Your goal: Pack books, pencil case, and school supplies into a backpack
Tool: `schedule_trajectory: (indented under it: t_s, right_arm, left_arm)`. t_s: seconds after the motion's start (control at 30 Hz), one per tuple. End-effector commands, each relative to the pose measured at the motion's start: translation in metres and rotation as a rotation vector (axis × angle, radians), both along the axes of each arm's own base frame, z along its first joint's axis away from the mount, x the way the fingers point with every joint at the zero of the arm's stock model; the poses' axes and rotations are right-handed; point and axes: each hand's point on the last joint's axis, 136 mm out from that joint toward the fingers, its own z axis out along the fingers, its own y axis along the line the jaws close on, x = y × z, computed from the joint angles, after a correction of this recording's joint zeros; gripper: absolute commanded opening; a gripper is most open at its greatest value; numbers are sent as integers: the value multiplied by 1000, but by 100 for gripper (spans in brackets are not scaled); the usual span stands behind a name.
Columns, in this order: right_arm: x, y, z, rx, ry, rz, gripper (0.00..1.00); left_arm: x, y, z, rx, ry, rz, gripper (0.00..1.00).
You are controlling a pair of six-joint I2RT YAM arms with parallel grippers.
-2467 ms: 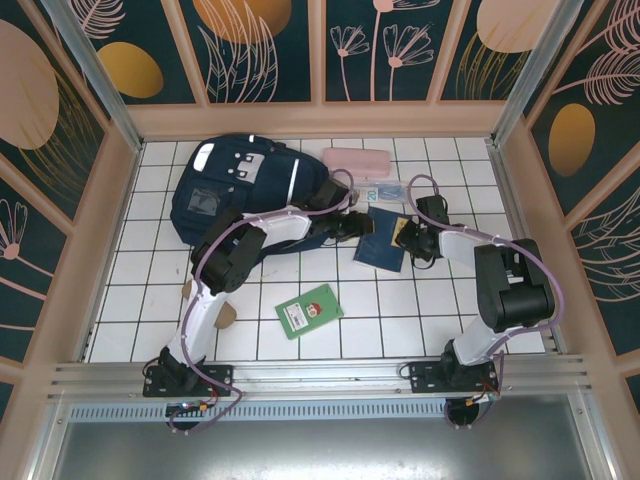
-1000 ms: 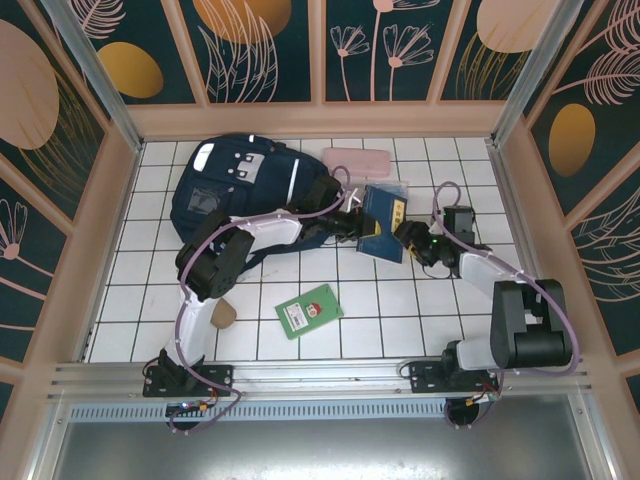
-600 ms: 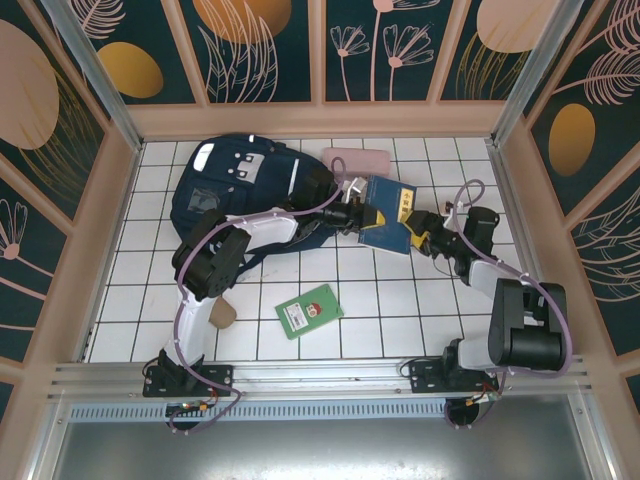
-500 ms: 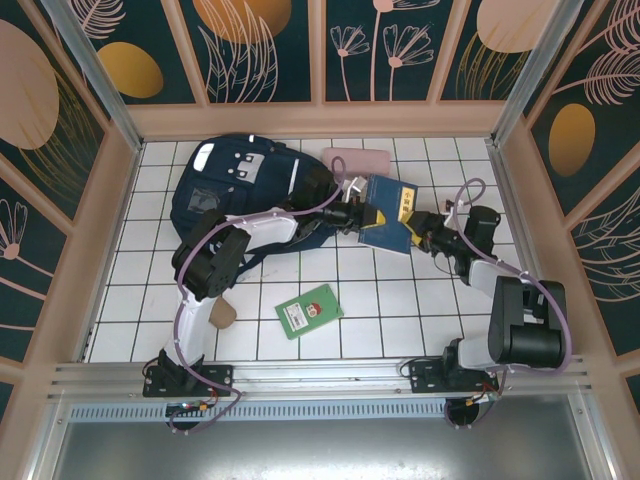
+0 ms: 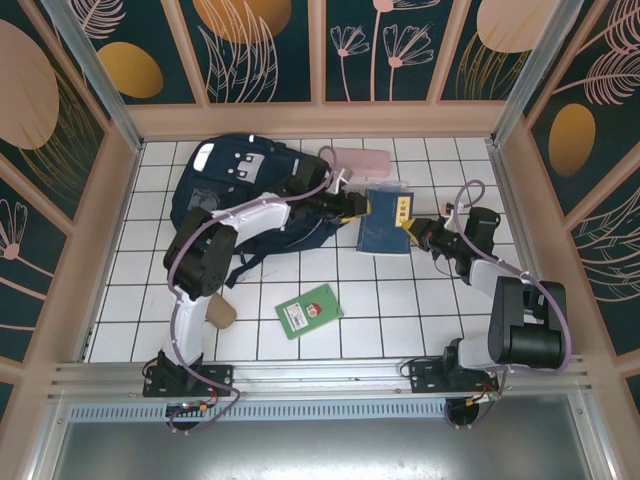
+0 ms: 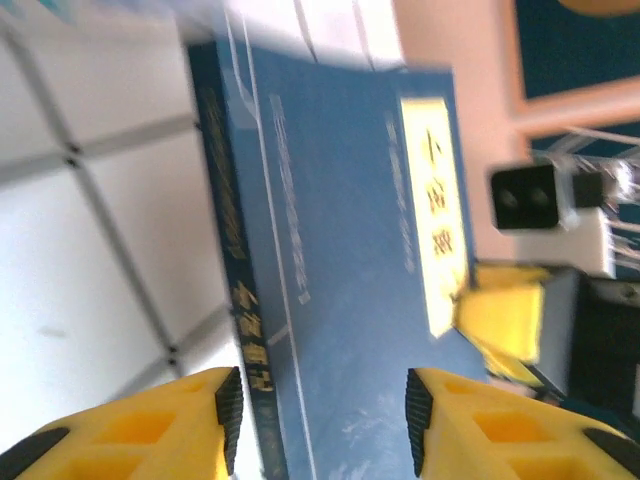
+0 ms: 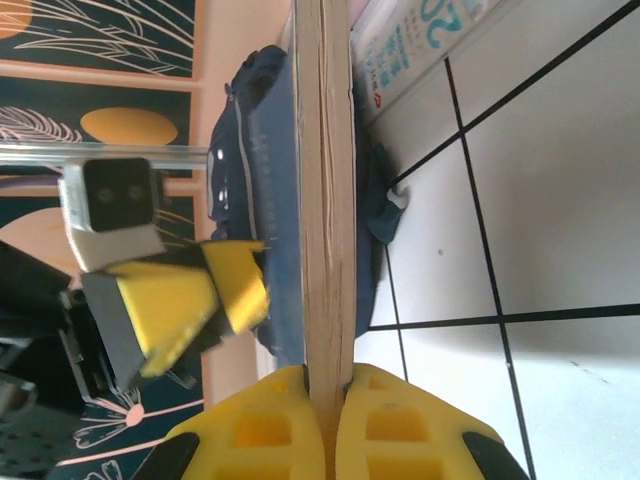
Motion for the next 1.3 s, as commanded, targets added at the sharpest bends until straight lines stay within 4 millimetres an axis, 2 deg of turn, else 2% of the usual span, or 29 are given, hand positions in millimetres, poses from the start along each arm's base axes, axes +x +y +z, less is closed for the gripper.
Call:
schedule_trajectory:
  t_s: [0.0,0.13,0.27,0.4,0.6,0.67,0.7,0.8,0.87,1.03,1.27]
  right_arm:
    - [6,-5,19,-60,-82,-17,0]
    - [5,-6,20,-81,-85,-29,0]
    - [4,-5,19,-83,-79,-28,0]
    - [5,-3,19,-82,-79,-21,0]
    - [7,4,21,-79,-82,-4,0]
    - [8,7,22,-76,-85,0,0]
    - [9,9,23,-74,-89,2,0]
    - [11,18,29,-62,-109,18,0]
    - [14,28,34,-51,-126,32,0]
    - [25,55,49,-25,-196,40,0]
    - [48,77,65,6,-262,19,0]
  left_arm:
    - [34,50,15,293,-205,154,50]
    - [60,101,-5,616,-281,297,52]
    - [75,132,-25,839,-330,337,61]
    - [83,145,-43,964,-344,336,62]
    - [79,143,-70,1015,-326,275,60]
    - [80,148,-73,1049,-326,279,48]
    - [81,149,-72,1058,-331,286,37]
    - [83,150,-59,1050,-349,307,10]
    - [86,149,-44,1025,-366,330,0]
    - [90,142,11,924,-420,382,0]
    - [91,143,81,756,-441,417,0]
